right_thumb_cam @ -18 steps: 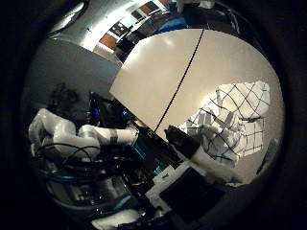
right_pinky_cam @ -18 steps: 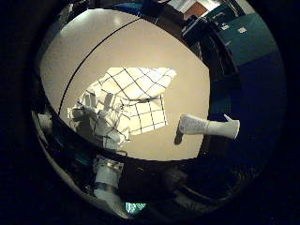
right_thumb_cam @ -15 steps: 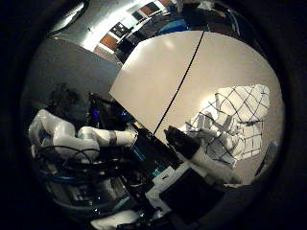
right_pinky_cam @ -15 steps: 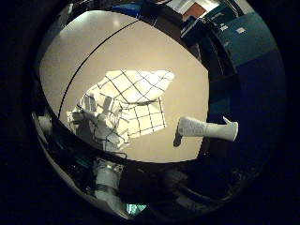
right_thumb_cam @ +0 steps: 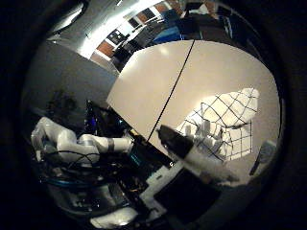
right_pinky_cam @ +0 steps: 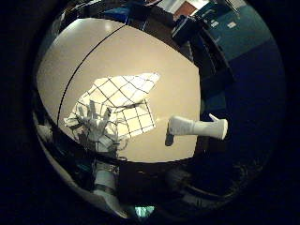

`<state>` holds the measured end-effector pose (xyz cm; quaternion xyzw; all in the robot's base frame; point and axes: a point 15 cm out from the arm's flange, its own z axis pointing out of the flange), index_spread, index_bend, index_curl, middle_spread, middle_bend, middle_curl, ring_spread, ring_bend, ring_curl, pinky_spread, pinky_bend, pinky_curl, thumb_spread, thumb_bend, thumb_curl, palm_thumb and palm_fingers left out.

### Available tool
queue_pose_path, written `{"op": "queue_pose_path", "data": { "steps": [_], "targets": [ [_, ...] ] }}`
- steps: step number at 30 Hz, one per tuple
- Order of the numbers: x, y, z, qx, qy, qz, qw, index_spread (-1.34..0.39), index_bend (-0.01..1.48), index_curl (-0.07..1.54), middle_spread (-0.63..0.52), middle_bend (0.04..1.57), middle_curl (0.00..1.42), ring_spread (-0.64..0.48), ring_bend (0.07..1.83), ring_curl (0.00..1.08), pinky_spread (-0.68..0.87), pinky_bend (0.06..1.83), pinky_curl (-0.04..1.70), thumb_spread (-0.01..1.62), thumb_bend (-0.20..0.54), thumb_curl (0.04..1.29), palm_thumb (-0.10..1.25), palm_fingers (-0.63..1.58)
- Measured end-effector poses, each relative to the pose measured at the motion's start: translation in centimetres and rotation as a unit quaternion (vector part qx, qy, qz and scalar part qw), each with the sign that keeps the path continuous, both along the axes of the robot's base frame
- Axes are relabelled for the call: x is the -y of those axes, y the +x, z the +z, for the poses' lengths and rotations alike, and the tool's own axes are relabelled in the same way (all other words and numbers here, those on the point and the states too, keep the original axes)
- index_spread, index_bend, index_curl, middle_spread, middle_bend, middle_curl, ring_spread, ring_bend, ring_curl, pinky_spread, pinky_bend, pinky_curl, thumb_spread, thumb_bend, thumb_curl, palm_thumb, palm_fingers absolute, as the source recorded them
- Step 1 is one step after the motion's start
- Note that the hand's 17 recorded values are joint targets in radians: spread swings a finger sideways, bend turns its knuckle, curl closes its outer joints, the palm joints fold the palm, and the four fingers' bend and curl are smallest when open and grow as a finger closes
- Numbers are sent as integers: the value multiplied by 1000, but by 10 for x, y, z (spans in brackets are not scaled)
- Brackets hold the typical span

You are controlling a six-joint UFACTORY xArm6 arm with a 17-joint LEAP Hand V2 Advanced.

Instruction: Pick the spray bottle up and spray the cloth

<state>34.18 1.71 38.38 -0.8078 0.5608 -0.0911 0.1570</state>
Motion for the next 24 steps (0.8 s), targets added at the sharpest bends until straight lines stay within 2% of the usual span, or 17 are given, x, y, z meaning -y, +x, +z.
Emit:
{"op": "queue_pose_path", "data": {
  "steps": [6, 10, 16, 21, 24],
  "targets": [
    [29, -3, -1, -3, -7, -18, 1000, -264, 171, 290, -89, 407, 390, 102, 480, 248, 457, 366, 300, 1028, -25, 326, 584, 459],
    [50, -10, -3, -11, -12, -29, 999, -276, 181, 302, -156, 446, 408, -9, 597, 260, 401, 380, 283, 1024, -25, 325, 589, 576],
    [83, -16, -1, -10, -21, -49, 999, -342, 206, 362, -277, 568, 487, -225, 836, 335, 194, 372, 234, 1021, -25, 327, 598, 790],
    [104, -25, 1, -14, -26, -62, 998, -385, 217, 426, -318, 626, 555, -295, 943, 394, 45, 423, 191, 1015, -26, 330, 603, 844],
    [116, -30, 2, -14, -29, -71, 997, -417, 228, 465, -342, 674, 605, -311, 979, 426, -60, 516, 174, 1015, -26, 331, 603, 939]
  ]
}}
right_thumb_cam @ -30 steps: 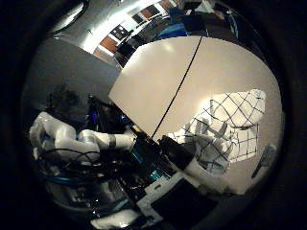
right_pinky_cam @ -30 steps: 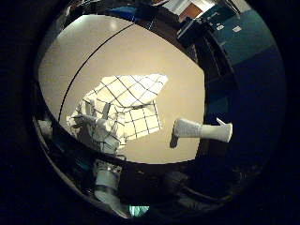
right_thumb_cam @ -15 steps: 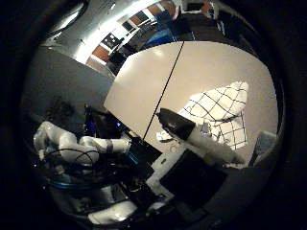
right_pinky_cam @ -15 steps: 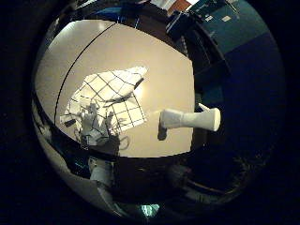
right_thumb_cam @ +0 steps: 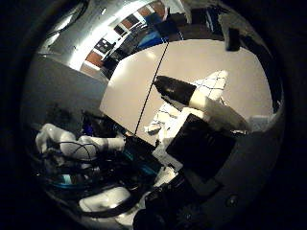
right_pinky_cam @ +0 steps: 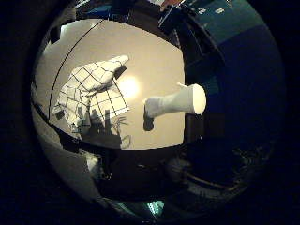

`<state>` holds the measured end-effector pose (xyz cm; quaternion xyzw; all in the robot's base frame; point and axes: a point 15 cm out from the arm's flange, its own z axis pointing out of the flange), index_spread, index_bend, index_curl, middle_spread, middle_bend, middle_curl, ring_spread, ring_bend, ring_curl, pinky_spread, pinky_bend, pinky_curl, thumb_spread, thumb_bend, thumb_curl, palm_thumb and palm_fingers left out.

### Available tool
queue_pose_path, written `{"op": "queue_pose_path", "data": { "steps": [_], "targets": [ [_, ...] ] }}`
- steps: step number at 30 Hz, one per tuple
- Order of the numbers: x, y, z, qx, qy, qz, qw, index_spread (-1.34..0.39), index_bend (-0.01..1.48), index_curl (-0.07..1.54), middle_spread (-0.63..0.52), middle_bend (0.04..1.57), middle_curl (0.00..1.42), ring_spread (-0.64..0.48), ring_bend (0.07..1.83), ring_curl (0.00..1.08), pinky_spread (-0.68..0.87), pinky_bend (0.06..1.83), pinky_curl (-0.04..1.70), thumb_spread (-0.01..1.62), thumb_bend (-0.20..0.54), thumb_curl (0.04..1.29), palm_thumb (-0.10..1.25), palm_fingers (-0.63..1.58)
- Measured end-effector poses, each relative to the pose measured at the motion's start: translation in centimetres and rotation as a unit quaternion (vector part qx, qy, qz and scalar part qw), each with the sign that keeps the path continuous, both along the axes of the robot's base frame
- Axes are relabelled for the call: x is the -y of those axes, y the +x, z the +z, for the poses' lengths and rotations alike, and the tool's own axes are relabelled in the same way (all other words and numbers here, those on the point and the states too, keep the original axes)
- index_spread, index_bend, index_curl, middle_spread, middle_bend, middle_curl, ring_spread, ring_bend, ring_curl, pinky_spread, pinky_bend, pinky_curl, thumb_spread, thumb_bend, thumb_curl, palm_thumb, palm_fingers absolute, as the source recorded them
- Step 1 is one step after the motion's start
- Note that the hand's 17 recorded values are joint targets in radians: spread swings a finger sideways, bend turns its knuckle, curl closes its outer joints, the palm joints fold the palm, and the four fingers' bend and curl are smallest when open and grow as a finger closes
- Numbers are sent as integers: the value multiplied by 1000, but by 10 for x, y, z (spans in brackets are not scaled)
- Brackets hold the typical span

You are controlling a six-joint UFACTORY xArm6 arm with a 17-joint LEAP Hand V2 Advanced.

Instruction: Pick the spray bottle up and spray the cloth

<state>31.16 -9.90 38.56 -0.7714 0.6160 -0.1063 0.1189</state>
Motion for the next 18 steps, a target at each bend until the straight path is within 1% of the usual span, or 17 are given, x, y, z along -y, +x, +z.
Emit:
{"op": "queue_pose_path", "data": {
  "steps": [3, 7, 12, 14, 15, 16, 18],
  "targets": [
    [13, -5, 3, 3, -5, -7, 1000, -450, 248, 519, -357, 697, 652, -321, 987, 456, -174, 620, 169, 1015, -26, 331, 603, 959],
    [27, -13, 8, 1, -8, -16, 1000, -464, 248, 573, -367, 714, 698, -323, 1003, 486, -235, 697, 147, 1020, -26, 330, 595, 935],
    [47, -25, 22, 12, -4, -37, 999, -486, 218, 632, -374, 712, 748, -328, 1043, 523, -312, 813, 136, 1022, -26, 328, 590, 916],
    [57, -32, 24, 14, -1, -48, 999, -495, 206, 655, -378, 691, 759, -328, 1063, 539, -317, 848, 133, 1021, -26, 329, 587, 876],
    [62, -34, 26, 18, -1, -52, 998, -498, 206, 668, -380, 685, 767, -328, 1058, 544, -302, 843, 124, 1021, -26, 330, 586, 818],
    [67, -36, 29, 22, -1, -55, 998, -493, 200, 679, -378, 678, 770, -327, 1047, 546, -273, 847, 116, 1021, -26, 330, 586, 757],
    [73, -39, 31, 25, -3, -60, 998, -473, 191, 677, -365, 644, 762, -311, 982, 535, -184, 849, 96, 1025, -29, 327, 577, 565]
  ]
}}
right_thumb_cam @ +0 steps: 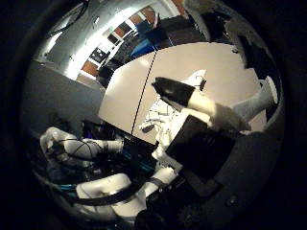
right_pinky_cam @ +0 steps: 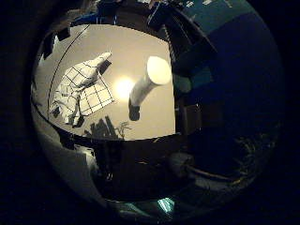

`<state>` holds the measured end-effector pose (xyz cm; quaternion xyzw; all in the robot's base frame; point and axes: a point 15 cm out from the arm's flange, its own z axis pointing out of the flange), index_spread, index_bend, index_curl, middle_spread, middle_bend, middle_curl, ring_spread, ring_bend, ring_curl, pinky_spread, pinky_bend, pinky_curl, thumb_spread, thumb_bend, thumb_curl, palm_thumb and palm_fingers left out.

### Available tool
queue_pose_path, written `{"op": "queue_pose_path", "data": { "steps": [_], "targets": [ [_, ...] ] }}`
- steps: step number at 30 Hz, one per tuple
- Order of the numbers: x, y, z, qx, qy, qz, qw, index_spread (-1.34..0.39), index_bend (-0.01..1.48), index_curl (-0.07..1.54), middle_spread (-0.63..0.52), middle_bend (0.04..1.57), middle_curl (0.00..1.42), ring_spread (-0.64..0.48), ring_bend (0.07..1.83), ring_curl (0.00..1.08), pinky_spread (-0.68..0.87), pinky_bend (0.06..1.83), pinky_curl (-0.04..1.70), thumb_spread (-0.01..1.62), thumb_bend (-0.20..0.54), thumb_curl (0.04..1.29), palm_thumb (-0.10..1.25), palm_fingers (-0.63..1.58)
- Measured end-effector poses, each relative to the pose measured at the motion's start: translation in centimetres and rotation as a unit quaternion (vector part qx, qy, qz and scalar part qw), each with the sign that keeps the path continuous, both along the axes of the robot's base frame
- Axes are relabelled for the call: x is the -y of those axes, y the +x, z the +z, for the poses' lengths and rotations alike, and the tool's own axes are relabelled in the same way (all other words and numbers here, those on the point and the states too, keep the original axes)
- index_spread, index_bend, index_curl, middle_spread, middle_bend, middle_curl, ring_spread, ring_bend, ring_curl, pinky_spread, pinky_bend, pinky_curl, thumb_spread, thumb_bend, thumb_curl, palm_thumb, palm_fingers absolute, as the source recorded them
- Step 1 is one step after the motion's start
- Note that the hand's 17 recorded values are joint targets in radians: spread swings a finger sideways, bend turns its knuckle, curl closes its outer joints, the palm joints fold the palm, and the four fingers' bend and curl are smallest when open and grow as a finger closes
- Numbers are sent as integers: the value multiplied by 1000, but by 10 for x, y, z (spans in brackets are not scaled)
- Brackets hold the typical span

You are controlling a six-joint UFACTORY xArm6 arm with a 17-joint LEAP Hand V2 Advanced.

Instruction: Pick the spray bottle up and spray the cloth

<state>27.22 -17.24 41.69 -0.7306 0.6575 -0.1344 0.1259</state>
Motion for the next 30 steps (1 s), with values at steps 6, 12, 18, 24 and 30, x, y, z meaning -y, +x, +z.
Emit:
{"op": "queue_pose_path", "data": {
  "steps": [6, 12, 18, 24, 30],
  "targets": [
    [23, -13, 1, 5, -3, -20, 1000, -359, 156, 466, -134, 383, 590, -83, 783, 424, 135, 1037, 103, 1023, -27, 322, 559, 151],
    [41, -19, 4, 19, 6, -40, 999, -355, 185, 398, 2, 282, 460, 113, 590, 315, 317, 914, 81, 1025, -27, 319, 545, 69],
    [65, -21, 10, 32, 17, -62, 997, -345, 172, 357, 55, 236, 391, 180, 459, 255, 371, 750, 95, 1023, -27, 313, 534, 49],
    [96, -22, 11, 61, 51, -101, 992, -271, 139, 305, 121, 216, 359, 199, 423, 243, 388, 672, 143, 1022, -26, 315, 532, 38],
    [118, -25, -11, 76, 99, -135, 983, -190, 137, 252, 209, 222, 347, 215, 427, 248, 381, 658, 195, 1006, -27, 312, 524, -15]
  ]
}}
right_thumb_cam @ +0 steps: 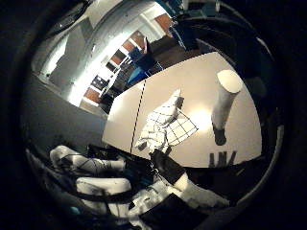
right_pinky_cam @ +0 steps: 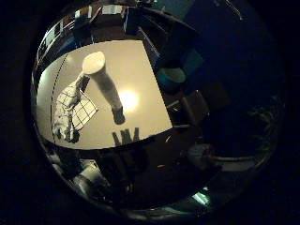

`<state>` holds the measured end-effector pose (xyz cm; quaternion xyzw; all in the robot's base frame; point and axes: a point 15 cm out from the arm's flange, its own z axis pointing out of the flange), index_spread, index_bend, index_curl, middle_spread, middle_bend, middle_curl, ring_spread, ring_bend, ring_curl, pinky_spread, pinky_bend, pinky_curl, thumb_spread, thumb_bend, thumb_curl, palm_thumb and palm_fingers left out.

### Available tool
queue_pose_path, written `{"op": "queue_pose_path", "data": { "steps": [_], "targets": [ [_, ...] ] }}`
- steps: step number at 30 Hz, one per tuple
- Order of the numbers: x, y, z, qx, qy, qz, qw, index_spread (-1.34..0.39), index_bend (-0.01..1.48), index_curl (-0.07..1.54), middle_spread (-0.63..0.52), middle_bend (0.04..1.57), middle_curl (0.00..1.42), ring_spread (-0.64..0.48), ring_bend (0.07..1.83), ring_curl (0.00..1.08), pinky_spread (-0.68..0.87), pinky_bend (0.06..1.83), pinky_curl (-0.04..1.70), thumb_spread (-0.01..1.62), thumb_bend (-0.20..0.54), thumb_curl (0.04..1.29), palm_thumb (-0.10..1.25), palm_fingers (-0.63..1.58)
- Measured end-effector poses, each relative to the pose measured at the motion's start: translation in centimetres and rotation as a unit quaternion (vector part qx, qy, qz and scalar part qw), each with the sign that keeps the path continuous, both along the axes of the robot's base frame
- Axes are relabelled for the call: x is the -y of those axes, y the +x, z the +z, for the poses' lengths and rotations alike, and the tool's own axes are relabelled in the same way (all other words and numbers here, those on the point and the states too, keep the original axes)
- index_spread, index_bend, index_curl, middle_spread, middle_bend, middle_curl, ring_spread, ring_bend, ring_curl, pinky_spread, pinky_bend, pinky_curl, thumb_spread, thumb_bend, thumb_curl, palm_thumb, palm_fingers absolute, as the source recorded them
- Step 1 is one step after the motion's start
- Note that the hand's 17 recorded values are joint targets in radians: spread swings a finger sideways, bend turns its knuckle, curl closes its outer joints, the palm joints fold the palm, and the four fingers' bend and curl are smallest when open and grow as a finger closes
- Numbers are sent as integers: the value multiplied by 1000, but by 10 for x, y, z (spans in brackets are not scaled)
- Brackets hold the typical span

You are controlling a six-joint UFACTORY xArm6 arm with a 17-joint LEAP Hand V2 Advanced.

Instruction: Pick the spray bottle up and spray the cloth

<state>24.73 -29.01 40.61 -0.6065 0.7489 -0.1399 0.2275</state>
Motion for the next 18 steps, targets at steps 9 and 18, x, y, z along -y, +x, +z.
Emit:
{"op": "queue_pose_path", "data": {
  "steps": [9, 18],
  "targets": [
    [31, 4, -32, 68, 92, -54, 992, -148, 138, 231, 231, 234, 340, 218, 448, 256, 376, 607, 233, 1003, -27, 311, 524, 3],
    [22, -6, -92, 124, 172, -82, 974, -133, 142, 228, 233, 261, 339, 209, 496, 261, 361, 582, 258, 1005, -25, 316, 566, 18]
  ]
}}
